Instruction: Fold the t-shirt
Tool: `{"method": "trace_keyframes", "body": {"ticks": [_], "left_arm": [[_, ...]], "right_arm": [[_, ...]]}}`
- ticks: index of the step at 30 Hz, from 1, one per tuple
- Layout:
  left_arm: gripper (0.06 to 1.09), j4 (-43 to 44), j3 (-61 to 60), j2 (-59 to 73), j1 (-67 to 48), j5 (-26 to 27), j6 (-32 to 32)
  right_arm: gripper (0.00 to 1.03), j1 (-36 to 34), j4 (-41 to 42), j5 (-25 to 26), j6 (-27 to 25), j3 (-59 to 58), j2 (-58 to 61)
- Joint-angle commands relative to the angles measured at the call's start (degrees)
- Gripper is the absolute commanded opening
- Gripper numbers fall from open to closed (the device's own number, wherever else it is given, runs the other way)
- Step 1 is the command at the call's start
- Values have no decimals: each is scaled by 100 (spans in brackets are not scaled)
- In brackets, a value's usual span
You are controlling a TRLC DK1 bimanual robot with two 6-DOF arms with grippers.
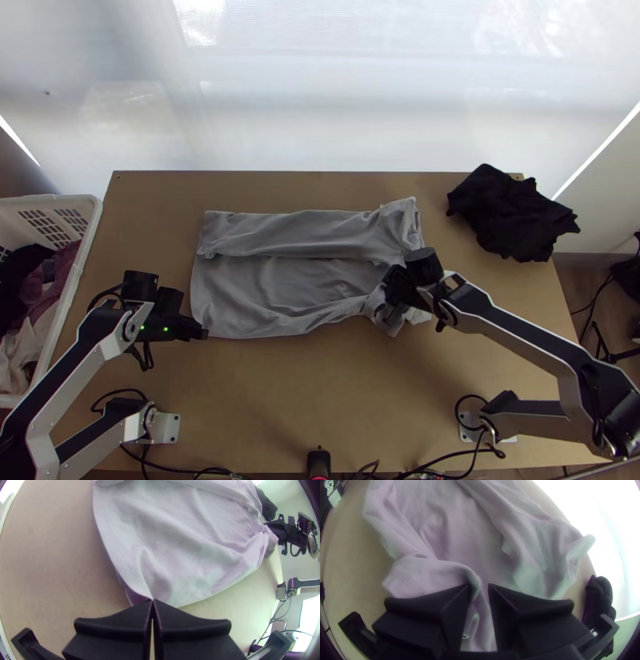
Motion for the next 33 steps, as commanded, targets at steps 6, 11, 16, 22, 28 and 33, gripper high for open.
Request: {"method": "trace_keyframes", "body": {"ticks": [6,11,16,22,28,33], "left_arm": [[9,-9,-63,-126,-49,1,-27],[9,-9,-54,-126,-58,45,-27],[9,-9,-63,-135,-58,45,-9],[9,-9,-80,-170,-58,54,-18],[9,9,-116,-161,-58,72,-18],[9,18,-133,-161,-58,81,0]], "right_arm": [[92,-120,-217,-14,489,142,-367],[92,-155,-920,-14,638,459,-1096],[97,-67,-1570,-23,770,582,-1703],[97,364,-2036,-14,814,257,-2538],[97,926,-2247,-14,1042,-130,-2819],[97,1172,-2221,-5,999,-279,-2793]]}}
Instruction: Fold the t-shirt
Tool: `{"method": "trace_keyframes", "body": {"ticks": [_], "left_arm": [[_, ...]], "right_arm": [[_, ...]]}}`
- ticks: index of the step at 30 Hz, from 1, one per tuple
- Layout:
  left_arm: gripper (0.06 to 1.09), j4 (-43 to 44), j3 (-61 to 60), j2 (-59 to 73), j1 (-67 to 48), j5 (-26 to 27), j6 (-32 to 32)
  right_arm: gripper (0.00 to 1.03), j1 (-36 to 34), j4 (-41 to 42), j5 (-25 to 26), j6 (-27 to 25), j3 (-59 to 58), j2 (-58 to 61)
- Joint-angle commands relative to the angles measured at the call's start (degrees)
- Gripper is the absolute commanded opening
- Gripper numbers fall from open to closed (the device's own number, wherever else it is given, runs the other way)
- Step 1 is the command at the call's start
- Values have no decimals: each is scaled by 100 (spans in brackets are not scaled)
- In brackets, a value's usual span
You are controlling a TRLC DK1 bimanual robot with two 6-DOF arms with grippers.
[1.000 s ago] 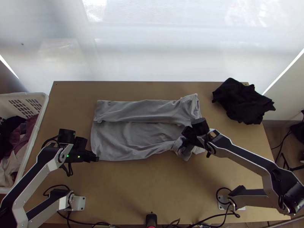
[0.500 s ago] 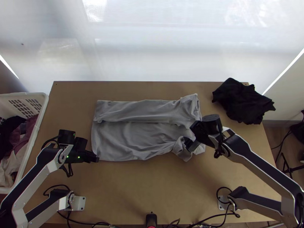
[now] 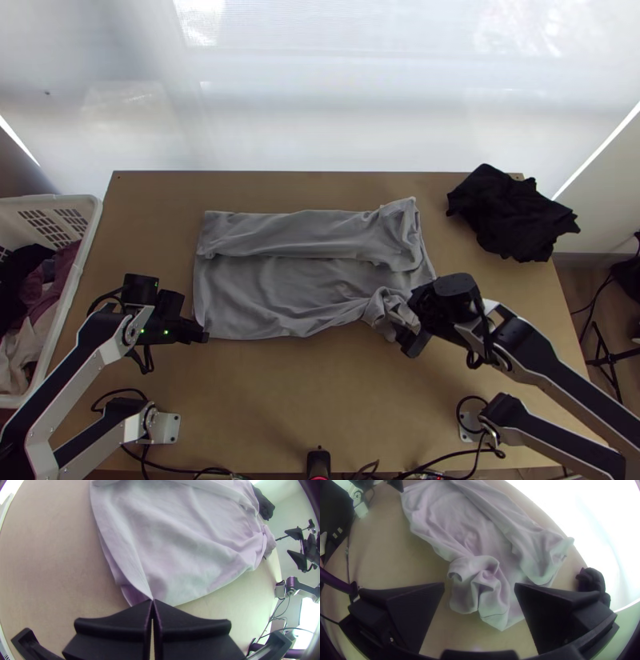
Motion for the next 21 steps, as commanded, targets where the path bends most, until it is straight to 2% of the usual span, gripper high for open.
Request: {"method": "trace_keyframes", "body": {"ticks": [1,17,20,21], "left_arm": [[9,20,-26,0,1,11,19],[9,-50,0,-17,10,2,-16],[9,-42,-8,35,28,2,11],[9,-42,-8,53,28,2,19]], "right_arm": [[97,440,-55,10,-27,-282,-121],[96,317,1167,19,-449,-405,995],[87,300,1352,10,-475,-370,1109],[87,300,1404,10,-475,-361,1153]]}}
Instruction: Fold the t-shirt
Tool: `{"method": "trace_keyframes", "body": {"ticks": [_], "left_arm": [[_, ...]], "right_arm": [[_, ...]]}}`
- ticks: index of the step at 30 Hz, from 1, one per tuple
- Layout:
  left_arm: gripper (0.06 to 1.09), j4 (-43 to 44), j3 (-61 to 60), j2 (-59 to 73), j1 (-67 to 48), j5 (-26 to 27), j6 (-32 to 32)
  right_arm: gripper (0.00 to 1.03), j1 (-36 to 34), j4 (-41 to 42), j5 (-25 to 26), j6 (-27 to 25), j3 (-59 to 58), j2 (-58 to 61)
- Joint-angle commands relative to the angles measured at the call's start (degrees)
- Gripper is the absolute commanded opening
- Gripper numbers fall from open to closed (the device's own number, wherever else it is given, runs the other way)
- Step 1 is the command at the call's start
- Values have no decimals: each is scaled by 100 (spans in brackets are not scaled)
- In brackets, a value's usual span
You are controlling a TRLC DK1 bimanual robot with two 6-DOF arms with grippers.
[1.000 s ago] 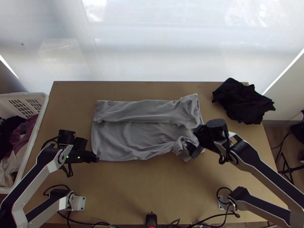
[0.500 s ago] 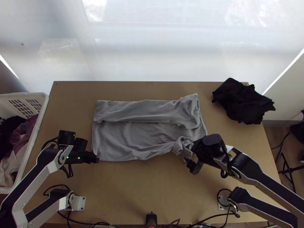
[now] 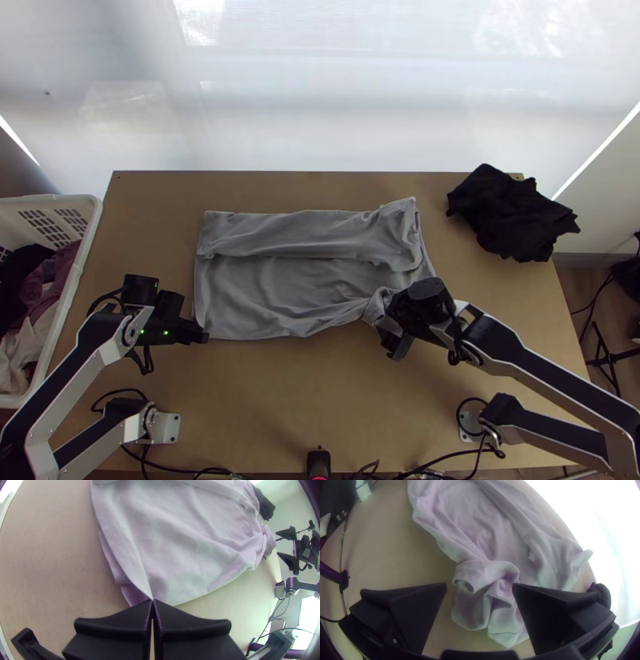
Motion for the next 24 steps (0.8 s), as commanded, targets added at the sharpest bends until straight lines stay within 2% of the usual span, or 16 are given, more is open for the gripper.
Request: {"method": "trace_keyframes", "body": {"ticks": [1,3,5,7,10,15,24], "left_arm": [[9,0,-4,88,21,-7,39],[9,18,-4,106,21,-7,48],[9,18,-4,114,21,-7,48],[9,26,-13,123,21,-7,65],[9,26,-4,123,30,-7,74],[9,26,-13,123,39,-7,74],[9,-18,13,27,56,-7,48]], "right_arm": [[82,-39,441,-5,-55,41,333],[55,-30,617,-5,-73,50,351],[36,-30,731,-5,-82,50,377],[24,-22,748,-5,-99,76,395],[13,-22,748,-5,-108,76,421],[3,-22,687,-5,-99,33,412],[3,-39,195,-5,-47,164,52]]}}
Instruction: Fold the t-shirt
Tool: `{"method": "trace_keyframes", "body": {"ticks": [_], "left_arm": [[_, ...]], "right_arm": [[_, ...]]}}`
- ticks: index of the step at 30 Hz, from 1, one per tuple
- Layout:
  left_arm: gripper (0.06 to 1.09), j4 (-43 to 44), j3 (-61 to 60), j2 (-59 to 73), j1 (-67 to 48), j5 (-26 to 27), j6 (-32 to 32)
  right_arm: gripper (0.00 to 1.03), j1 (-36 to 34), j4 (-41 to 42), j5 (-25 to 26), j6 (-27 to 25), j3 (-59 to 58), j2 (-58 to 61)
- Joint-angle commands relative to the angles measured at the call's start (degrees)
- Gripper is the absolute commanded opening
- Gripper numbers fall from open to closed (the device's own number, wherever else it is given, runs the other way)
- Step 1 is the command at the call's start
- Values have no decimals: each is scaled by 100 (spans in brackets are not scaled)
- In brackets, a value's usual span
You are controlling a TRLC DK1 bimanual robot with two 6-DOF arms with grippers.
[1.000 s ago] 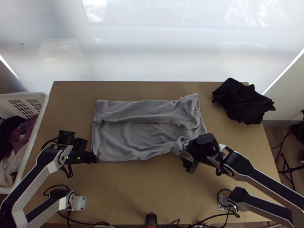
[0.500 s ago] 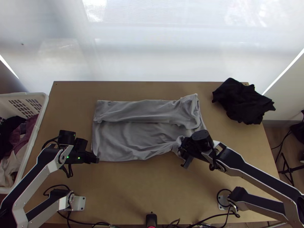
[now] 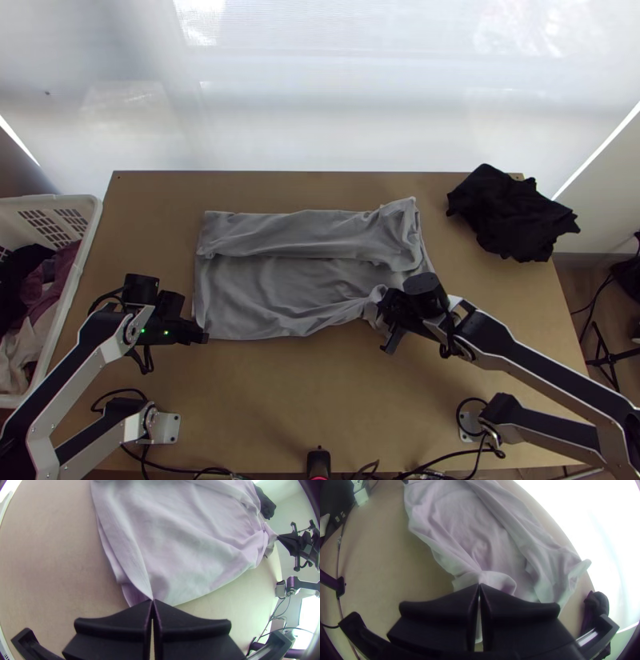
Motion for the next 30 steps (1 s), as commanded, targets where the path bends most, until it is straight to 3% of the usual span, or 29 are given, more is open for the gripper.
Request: {"method": "trace_keyframes", "body": {"ticks": [1,15,30], "left_arm": [[9,-75,33,-129,26,4,-20],[9,-989,622,-1324,237,4,138],[9,-1938,1035,-2010,544,-5,428]], "right_arm": [[3,-33,-468,1,41,143,-342],[3,-226,-2463,1,129,969,-1563],[3,-402,-3580,28,287,2235,-1994]]}}
